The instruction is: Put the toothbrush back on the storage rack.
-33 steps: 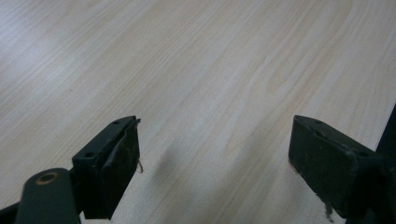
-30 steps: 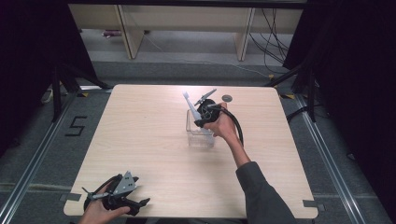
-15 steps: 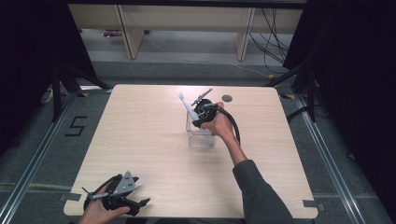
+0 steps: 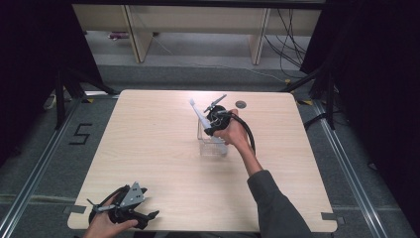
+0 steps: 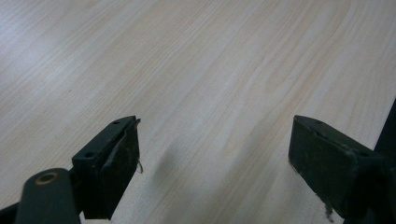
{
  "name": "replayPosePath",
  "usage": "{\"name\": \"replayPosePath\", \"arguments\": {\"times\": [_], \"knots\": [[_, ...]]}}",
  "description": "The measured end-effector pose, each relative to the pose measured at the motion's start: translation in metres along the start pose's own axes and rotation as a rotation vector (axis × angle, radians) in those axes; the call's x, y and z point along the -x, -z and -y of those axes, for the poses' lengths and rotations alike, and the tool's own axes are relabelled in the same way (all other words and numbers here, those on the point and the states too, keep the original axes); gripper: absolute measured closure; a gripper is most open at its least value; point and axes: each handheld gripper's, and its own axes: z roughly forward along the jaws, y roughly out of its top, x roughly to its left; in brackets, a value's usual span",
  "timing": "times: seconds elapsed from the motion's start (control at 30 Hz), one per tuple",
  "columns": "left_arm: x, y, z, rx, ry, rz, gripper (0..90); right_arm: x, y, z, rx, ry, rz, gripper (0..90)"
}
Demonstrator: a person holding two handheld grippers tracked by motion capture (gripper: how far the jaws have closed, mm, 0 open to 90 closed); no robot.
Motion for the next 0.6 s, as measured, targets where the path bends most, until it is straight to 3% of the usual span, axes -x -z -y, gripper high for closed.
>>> {"name": "replayPosePath", "arguments": {"times": [0.13, 0.23, 0.3, 0.37, 0.4, 0.43, 0.57, 0.6], "knots": [[0.000, 0.000, 0.000, 0.000, 0.002, 0.000, 16.0, 0.002, 0.003, 0.001, 0.028, 0.026, 0.005, 61.7], [0.000, 0.000, 0.000, -0.001, 0.001, 0.001, 16.0, 0.001, 0.010, 0.004, 0.036, -0.015, 0.003, 57.3], [0.000, 0.000, 0.000, -0.001, 0.001, 0.001, 16.0, 0.002, 0.012, 0.005, 0.040, -0.008, 0.002, 55.4], [0.000, 0.000, 0.000, -0.002, 0.001, 0.001, 16.0, 0.000, 0.016, 0.006, 0.029, -0.059, 0.002, 54.2], [0.000, 0.000, 0.000, -0.003, 0.000, 0.000, 16.0, 0.001, 0.017, 0.006, 0.035, -0.051, 0.024, 53.7], [0.000, 0.000, 0.000, -0.003, 0.000, 0.000, 16.0, 0.002, 0.018, 0.006, 0.069, -0.035, 0.005, 50.9], [0.000, 0.000, 0.000, -0.002, 0.000, 0.001, 16.0, 0.000, 0.023, 0.006, 0.070, -0.080, 0.017, 48.3], [0.000, 0.000, 0.000, -0.002, -0.001, 0.000, 16.0, 0.002, 0.024, 0.006, 0.092, -0.043, 0.009, 47.9]]}}
